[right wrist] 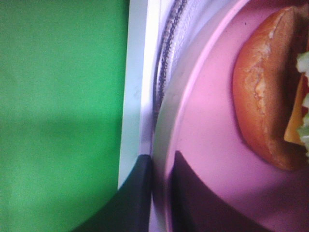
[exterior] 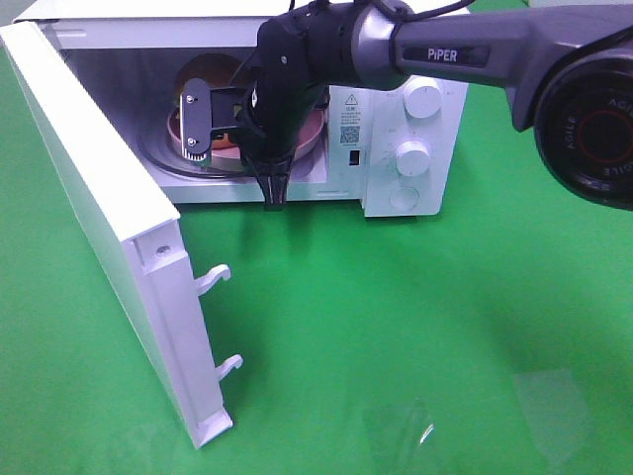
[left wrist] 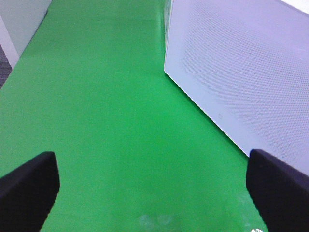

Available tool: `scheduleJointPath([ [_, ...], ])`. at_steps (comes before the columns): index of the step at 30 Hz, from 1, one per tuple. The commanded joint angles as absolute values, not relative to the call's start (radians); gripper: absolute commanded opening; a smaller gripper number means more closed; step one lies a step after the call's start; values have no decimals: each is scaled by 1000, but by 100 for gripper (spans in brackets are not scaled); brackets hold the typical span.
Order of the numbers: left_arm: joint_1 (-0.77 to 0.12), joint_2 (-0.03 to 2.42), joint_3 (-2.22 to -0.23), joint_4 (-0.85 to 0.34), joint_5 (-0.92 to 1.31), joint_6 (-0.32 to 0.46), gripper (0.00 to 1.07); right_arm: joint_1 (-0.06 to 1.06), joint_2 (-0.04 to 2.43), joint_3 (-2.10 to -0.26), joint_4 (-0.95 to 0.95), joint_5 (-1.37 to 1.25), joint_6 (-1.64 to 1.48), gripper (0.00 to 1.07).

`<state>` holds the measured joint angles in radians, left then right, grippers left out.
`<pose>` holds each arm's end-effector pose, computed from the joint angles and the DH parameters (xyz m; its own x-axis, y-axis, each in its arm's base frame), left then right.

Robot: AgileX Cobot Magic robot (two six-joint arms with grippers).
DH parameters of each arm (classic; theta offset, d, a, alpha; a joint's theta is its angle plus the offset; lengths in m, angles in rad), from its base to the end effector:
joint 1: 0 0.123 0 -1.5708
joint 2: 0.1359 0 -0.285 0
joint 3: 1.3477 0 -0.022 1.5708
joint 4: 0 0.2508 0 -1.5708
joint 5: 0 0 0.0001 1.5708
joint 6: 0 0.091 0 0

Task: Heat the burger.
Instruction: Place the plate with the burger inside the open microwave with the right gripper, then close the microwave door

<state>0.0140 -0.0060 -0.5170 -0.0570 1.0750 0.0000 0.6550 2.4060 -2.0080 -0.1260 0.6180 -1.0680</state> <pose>-0.0084 -0.0047 0.2809 -0.4483 -0.0334 -0.8933 0.0187 0.9987 -0.0467 0.4286 0.3208 0.1556 0.2810 -0.9425 -0.1807 -0.8064 -0.1298 -0.5770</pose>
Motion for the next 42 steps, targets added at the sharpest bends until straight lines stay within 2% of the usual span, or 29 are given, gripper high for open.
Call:
scheduleJointPath([
  [1, 14, -21, -516, -64, 1067, 0, 100, 662, 2403, -2022, -42, 566, -1131, 8],
  [5, 14, -21, -516, -64, 1067, 0, 100, 675, 2403, -2022, 12, 542, -1181, 8],
  [19, 14, -21, -516, -64, 1067, 0, 100, 690, 2403, -2022, 12, 551, -1164, 13],
  [22, 14, -21, -516, -64, 1067, 0, 100, 690, 2399, -2022, 12, 556, -1132, 19],
  [23, 14, -21, -516, -64, 1067, 0, 100, 690, 2396, -2022, 12, 563, -1108, 24],
  [24, 14, -21, -516, -64, 1067, 0, 100, 690, 2396, -2022, 12, 563, -1108, 24],
  [25, 14, -21, -516, -64, 1067, 0, 100, 690, 2391, -2022, 7, 566, -1086, 31],
  [26, 14, -21, -516, -64, 1067, 0, 100, 690, 2391, -2022, 7, 566, -1086, 31],
  [28, 14, -21, -516, -64, 1067, 0, 100, 690, 2381, -2022, -16, 565, -1037, 44],
  [37, 14, -21, -516, -64, 1067, 0, 100, 688, 2360, -2021, -21, 595, -971, 59],
  [40, 14, -21, -516, -64, 1067, 0, 100, 688, 2355, -2020, -19, 606, -971, 60],
  [42, 14, -21, -516, -64, 1067, 0, 100, 688, 2325, -1973, -19, 613, -971, 63],
])
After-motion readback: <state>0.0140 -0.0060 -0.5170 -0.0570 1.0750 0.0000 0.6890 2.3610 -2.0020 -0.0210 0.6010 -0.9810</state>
